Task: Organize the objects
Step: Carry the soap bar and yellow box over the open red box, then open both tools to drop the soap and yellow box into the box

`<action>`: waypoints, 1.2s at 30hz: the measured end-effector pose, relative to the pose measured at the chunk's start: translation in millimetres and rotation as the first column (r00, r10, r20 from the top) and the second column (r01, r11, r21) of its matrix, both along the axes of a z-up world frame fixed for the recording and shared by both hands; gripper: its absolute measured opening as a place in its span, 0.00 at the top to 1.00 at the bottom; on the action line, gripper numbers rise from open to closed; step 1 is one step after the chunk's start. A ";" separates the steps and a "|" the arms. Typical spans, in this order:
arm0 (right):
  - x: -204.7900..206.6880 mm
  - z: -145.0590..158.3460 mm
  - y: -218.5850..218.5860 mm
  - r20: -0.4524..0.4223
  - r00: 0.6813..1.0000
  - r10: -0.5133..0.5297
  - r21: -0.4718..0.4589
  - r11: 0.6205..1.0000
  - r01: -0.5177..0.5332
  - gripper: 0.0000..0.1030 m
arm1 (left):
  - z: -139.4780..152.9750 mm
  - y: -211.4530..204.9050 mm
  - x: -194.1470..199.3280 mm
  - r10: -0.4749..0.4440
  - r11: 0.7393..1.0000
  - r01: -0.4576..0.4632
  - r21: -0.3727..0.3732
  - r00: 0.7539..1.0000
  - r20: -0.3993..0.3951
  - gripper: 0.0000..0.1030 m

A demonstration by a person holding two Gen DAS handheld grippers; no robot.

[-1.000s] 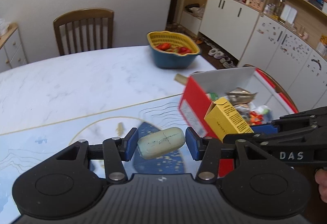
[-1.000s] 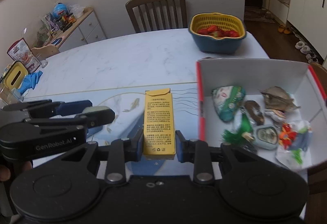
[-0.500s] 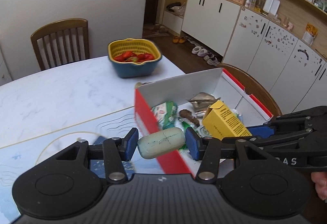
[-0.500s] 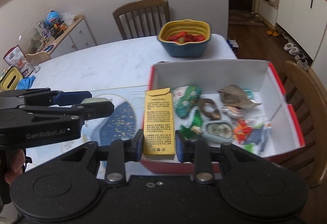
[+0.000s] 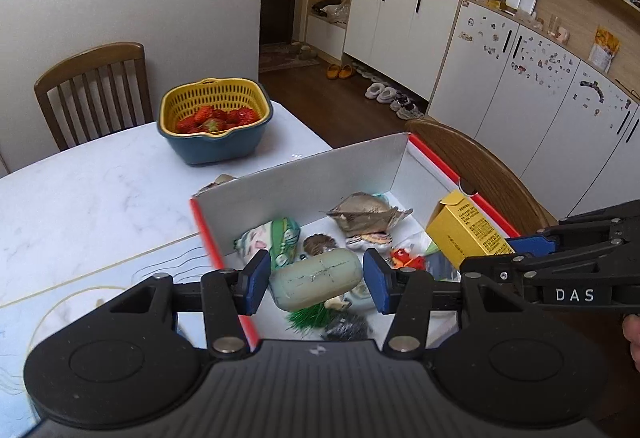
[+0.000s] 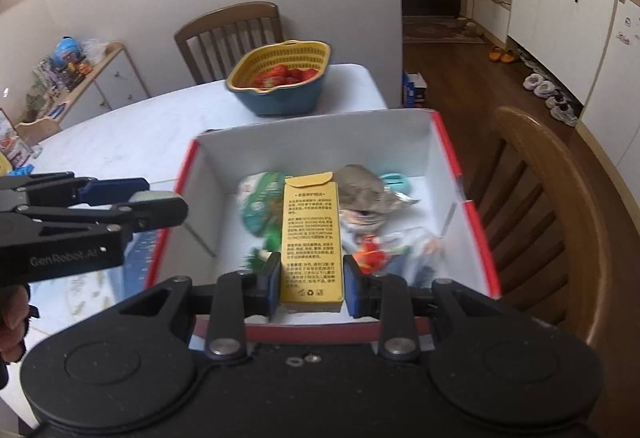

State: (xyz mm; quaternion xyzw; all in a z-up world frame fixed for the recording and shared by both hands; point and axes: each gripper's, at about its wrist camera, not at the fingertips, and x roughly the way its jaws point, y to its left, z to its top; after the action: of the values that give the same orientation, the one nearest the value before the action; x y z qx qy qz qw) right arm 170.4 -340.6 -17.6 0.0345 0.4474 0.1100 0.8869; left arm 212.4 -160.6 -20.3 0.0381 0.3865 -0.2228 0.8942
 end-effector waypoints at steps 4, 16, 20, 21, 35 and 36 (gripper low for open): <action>9.7 -7.2 -14.6 -0.012 1.000 -0.007 -0.012 1.000 0.007 0.72 | -4.7 -13.4 12.5 -0.002 1.000 0.002 0.004 1.000 -0.004 0.52; 40.0 -36.7 -15.1 -0.059 0.997 0.048 -0.048 0.998 -0.050 0.72 | -32.1 -46.5 58.1 0.005 0.999 -0.004 0.048 0.999 -0.032 0.52; 45.4 -44.6 -8.2 -0.077 0.994 0.083 -0.057 0.995 -0.087 0.72 | -40.9 -54.3 69.4 0.004 0.998 -0.002 0.061 0.999 -0.033 0.52; 46.1 -46.4 -6.2 -0.077 0.993 0.092 -0.062 0.993 -0.097 0.72 | -43.2 -56.6 71.6 0.005 0.998 -0.003 0.066 0.999 -0.033 0.52; 64.5 -78.3 6.4 -0.137 0.980 0.141 -0.118 0.980 -0.157 0.72 | -75.3 -72.7 96.3 0.013 0.995 -0.004 0.096 0.996 -0.090 0.52; 65.7 -80.0 6.9 -0.141 0.980 0.140 -0.122 0.980 -0.158 0.72 | -76.9 -72.2 97.1 0.014 0.995 -0.004 0.099 0.995 -0.095 0.52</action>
State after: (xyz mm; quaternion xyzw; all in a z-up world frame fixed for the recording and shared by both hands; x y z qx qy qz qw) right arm 236.1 -333.7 -97.6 -0.0510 0.5127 0.1438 0.8449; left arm 309.5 -232.8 -97.2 0.0700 0.4397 -0.2010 0.8726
